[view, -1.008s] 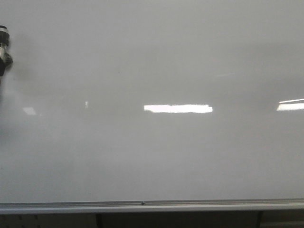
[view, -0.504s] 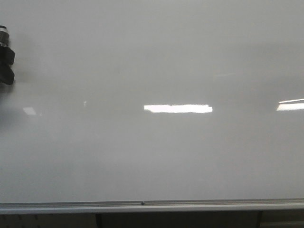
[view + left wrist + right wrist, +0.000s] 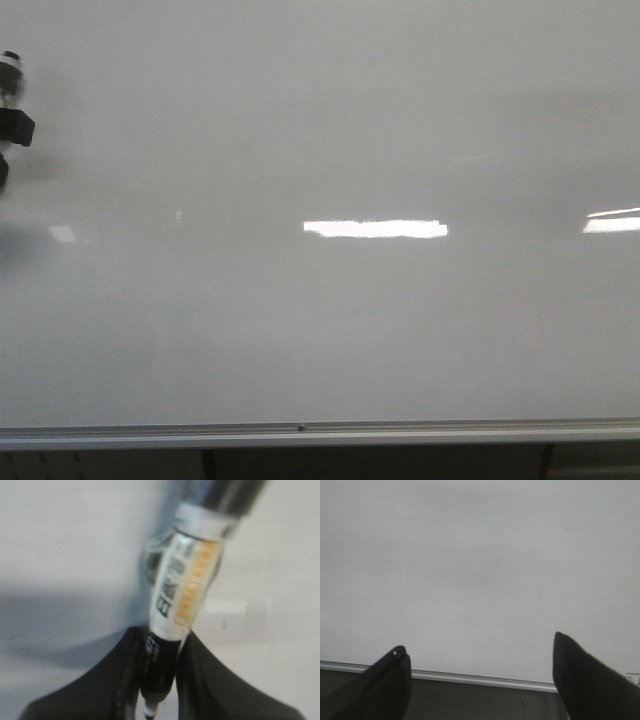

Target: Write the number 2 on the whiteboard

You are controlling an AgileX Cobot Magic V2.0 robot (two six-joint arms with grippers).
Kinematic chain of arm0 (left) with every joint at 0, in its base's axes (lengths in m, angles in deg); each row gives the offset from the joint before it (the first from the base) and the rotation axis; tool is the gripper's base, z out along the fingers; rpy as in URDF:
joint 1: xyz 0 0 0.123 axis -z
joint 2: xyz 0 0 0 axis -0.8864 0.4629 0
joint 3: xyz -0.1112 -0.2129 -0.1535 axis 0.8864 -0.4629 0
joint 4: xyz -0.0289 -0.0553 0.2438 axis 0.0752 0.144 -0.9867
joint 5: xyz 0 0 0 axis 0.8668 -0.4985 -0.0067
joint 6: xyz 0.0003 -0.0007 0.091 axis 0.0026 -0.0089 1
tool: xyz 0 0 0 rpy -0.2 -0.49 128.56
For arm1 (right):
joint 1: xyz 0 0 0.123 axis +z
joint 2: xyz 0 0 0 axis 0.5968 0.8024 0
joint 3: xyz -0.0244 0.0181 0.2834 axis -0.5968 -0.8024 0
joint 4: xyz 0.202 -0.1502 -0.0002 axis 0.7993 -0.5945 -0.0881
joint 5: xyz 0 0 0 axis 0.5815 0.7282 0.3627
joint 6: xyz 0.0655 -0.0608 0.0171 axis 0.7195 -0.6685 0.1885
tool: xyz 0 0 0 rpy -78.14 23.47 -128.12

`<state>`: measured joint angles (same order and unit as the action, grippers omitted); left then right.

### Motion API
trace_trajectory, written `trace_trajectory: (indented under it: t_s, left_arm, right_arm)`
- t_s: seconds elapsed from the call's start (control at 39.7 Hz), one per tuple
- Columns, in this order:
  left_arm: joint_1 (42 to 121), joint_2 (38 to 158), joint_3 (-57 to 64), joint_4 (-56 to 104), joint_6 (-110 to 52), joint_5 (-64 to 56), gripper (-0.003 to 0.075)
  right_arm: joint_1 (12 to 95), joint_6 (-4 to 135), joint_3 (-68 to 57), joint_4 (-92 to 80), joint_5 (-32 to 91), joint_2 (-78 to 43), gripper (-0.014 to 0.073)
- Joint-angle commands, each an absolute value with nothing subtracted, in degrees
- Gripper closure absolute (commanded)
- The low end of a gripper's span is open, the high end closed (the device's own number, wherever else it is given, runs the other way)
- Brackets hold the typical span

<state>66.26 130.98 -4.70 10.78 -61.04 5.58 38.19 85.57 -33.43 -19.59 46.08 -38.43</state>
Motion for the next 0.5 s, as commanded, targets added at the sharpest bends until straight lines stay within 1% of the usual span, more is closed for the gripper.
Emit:
trace_trajectory:
  t_s: [0.0,0.1,0.23,0.3,0.48]
  left_arm:
    - [66.65,129.03,-2.92,11.39,-61.05,9.91,0.0683]
    - [66.65,128.65,-2.92,10.78,-61.05,8.14,0.072]
    - [66.65,126.04,-2.79,7.5,-61.05,2.98,0.0729]
    - [66.78,123.36,-1.92,5.74,-60.9,-2.39,0.0729]
    - [70.24,116.32,2.89,4.78,-53.57,-21.63,0.0729]
  right_arm:
    - [38.31,85.29,-31.89,-20.3,41.76,-38.22,-0.0007]
    - [38.31,85.29,-31.89,-20.3,41.42,-38.22,-0.0007]
    - [38.31,85.29,-30.6,-19.76,42.15,-38.22,-0.0007]
    - [38.37,85.29,-28.49,-18.92,44.55,-38.1,-0.0007]
    - [38.54,82.3,-21.17,-17.5,54.64,-34.74,0.0006]
